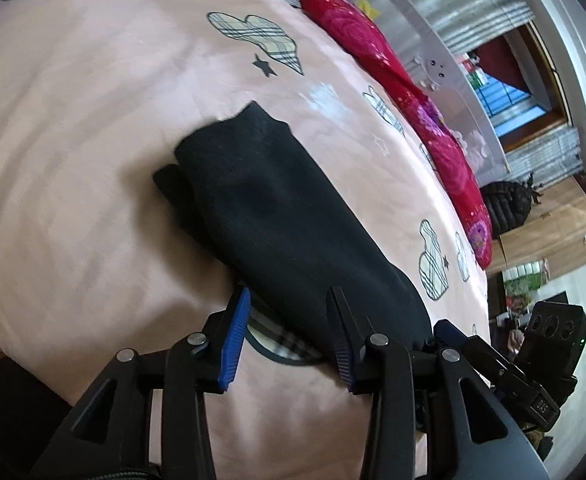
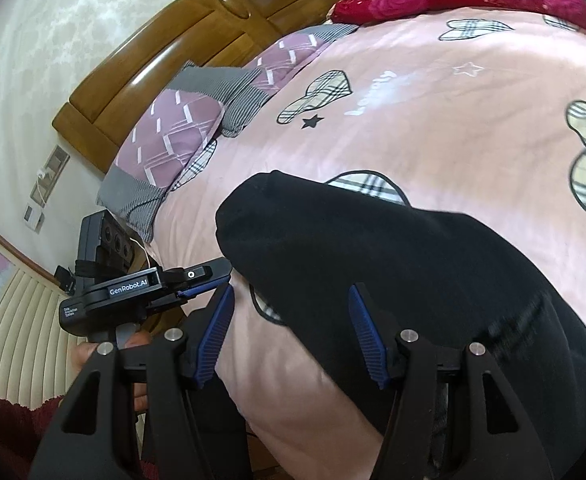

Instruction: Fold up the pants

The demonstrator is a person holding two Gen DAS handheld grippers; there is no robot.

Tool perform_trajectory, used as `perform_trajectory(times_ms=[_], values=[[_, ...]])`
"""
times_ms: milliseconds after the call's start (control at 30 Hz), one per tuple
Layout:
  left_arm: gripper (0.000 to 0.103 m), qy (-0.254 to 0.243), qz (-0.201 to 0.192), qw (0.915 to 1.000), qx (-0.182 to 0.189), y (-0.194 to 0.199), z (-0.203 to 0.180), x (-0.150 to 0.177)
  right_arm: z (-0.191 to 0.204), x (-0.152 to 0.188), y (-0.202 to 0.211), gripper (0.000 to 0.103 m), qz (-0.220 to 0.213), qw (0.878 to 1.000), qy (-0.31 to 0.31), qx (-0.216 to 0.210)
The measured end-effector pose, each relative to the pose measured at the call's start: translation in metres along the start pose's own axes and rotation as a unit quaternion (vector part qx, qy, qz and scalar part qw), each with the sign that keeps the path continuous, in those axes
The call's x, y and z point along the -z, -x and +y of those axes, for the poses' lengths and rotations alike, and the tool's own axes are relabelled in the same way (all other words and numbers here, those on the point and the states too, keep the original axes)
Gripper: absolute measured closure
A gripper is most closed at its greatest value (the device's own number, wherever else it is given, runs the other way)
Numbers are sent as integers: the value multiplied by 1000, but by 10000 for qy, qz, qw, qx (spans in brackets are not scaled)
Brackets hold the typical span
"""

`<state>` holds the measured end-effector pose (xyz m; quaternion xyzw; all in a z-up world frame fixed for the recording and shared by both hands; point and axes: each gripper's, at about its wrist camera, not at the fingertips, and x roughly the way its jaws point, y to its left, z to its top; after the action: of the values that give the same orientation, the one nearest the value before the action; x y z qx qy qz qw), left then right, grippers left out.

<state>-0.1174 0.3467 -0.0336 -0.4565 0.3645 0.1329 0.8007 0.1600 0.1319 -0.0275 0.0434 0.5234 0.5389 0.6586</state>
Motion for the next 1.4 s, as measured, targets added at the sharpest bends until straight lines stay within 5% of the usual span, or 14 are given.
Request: perform_trajectory(times_ms=[433, 700, 1000, 1233, 1300, 1400], values=[[58, 688, 56, 9972, -275, -22, 30, -18, 11, -74, -71, 42, 711, 9949, 686, 183], [58, 1255, 46, 9920, -136, -27, 41, -24, 16, -108, -137, 42, 1430, 9830, 1137, 208], [58, 1339, -58, 9907, -236, -39, 41, -39, 15, -120, -185, 42, 1808, 9737, 1361, 254], [69, 1128, -145, 9927, -392, -45, 40, -42, 11, -130, -213, 43, 2157, 9672, 1344, 34], [74, 1107, -215, 9929, -367, -46, 42, -42, 10, -130, -219, 49, 2311, 9639, 1321, -34], [80, 1062, -245, 9935, -330, -47, 43, -42, 12, -127, -222, 72, 2374, 9622, 1316, -226]])
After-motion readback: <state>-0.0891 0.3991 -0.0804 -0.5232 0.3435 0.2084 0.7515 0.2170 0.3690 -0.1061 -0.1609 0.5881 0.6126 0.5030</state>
